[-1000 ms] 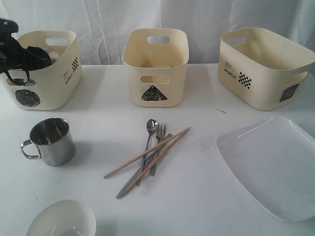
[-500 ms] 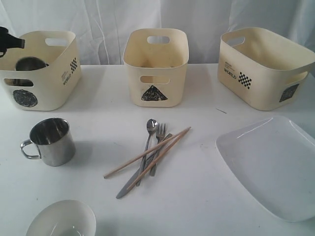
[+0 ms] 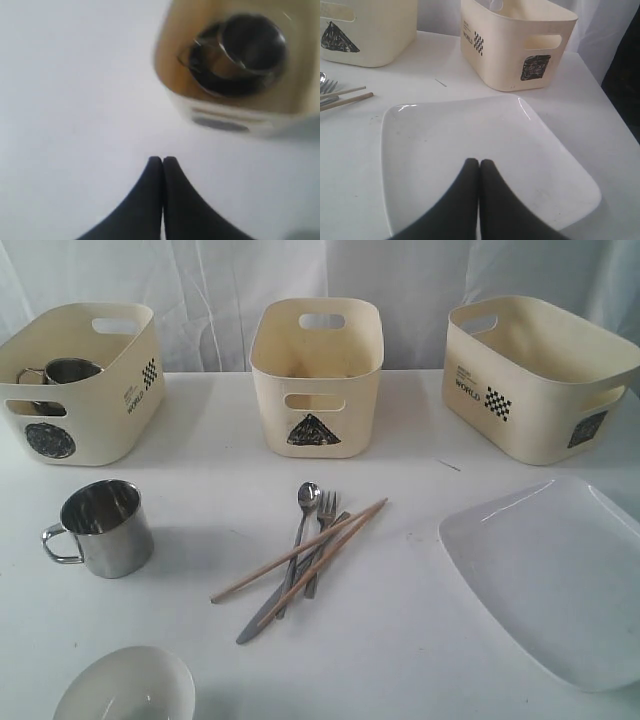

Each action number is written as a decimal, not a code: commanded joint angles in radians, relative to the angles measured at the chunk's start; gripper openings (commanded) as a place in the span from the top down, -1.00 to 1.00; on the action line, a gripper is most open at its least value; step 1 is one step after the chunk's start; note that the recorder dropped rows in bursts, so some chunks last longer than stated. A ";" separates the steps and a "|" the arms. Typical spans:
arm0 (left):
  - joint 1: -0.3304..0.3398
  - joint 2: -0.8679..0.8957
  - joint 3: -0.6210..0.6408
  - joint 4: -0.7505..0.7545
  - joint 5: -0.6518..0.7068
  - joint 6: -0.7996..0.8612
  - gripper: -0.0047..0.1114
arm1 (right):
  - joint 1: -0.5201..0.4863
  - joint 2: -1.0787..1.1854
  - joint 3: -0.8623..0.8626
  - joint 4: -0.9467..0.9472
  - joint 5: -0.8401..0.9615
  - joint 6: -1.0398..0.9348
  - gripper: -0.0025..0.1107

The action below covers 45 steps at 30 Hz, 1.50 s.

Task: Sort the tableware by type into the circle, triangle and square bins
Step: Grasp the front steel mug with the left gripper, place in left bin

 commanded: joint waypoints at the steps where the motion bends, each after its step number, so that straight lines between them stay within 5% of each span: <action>1: -0.003 0.019 0.117 -0.612 0.152 0.596 0.91 | 0.001 -0.004 0.005 -0.008 -0.014 0.003 0.96; 3: -0.003 0.030 0.170 -0.660 0.164 0.670 0.71 | 0.001 -0.004 0.005 -0.008 -0.014 0.003 0.96; 7: -0.003 0.068 0.250 -0.680 0.103 0.675 -0.12 | 0.001 -0.004 0.005 -0.008 -0.014 0.003 0.96; 9: -0.003 0.096 0.264 -0.712 0.090 0.675 -0.22 | 0.001 -0.004 0.005 -0.008 -0.014 0.003 0.96; 16: -0.003 0.208 0.266 -0.833 0.106 0.741 -0.02 | 0.001 -0.004 0.005 -0.008 -0.014 0.003 0.96; 22: -0.001 0.224 0.264 -0.835 0.093 0.739 0.87 | 0.001 -0.004 0.005 -0.008 -0.014 0.003 0.96; 31: 0.028 0.077 0.093 -0.791 0.033 0.735 0.92 | 0.001 -0.004 0.005 -0.008 -0.014 0.003 0.96; 34: 0.033 0.012 0.013 -0.796 -0.146 0.724 0.92 | 0.001 -0.004 0.005 -0.008 -0.014 0.003 0.96; 40: -0.003 0.025 -0.026 -0.853 -0.797 0.699 0.92 | 0.001 -0.004 0.005 -0.008 -0.014 0.003 0.96; 45: -0.033 0.194 -0.064 -0.615 -1.062 0.307 0.92 | 0.001 -0.004 0.005 -0.008 -0.014 0.003 0.96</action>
